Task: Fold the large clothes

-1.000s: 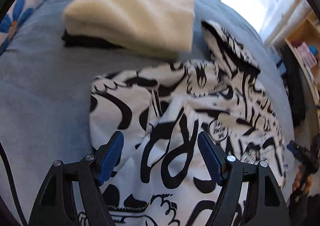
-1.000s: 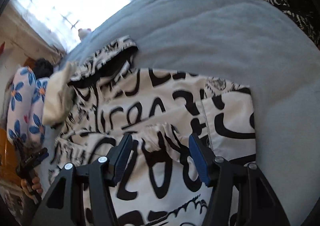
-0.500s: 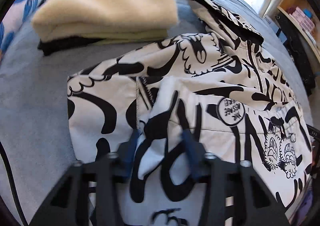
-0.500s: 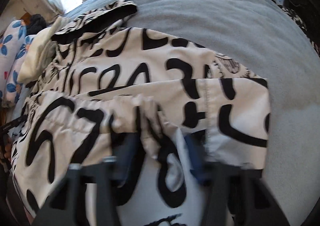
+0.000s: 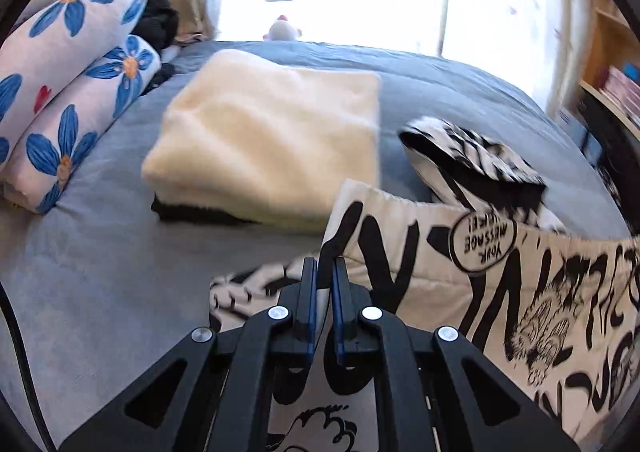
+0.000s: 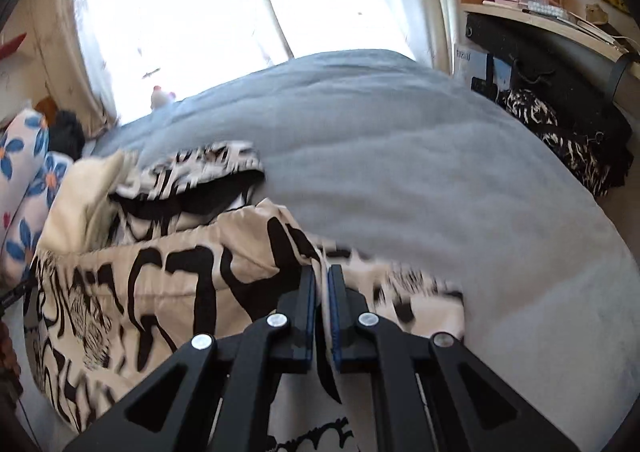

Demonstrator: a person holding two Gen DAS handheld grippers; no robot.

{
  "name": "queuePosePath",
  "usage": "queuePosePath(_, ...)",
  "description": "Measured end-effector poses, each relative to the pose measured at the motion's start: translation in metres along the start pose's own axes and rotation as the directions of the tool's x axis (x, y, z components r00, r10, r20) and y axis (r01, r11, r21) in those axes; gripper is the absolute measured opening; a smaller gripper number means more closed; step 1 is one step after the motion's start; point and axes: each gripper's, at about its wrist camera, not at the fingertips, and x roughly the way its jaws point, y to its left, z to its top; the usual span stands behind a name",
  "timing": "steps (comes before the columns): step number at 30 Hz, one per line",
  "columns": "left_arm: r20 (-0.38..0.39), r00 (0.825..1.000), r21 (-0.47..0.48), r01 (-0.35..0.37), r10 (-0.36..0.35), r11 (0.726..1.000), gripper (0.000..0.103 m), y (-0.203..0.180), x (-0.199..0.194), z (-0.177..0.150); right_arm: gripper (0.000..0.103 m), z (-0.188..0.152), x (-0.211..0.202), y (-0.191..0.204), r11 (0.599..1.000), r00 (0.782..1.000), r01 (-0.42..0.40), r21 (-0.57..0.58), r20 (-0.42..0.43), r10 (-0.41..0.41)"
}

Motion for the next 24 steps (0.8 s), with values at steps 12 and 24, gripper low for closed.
queuePosePath(12,-0.119,0.987,-0.207,-0.131,0.108,0.97,0.002,0.052,0.105,-0.032,0.007,-0.031,0.117,-0.002,0.993,0.985,0.117,0.022,-0.13,-0.113)
queuePosePath(24,-0.095,0.994,-0.173,0.042,-0.059,0.984,0.018,0.046,0.053,-0.015,0.022,-0.02,0.066,-0.003,0.991,0.99,-0.006,0.132,-0.139,0.025)
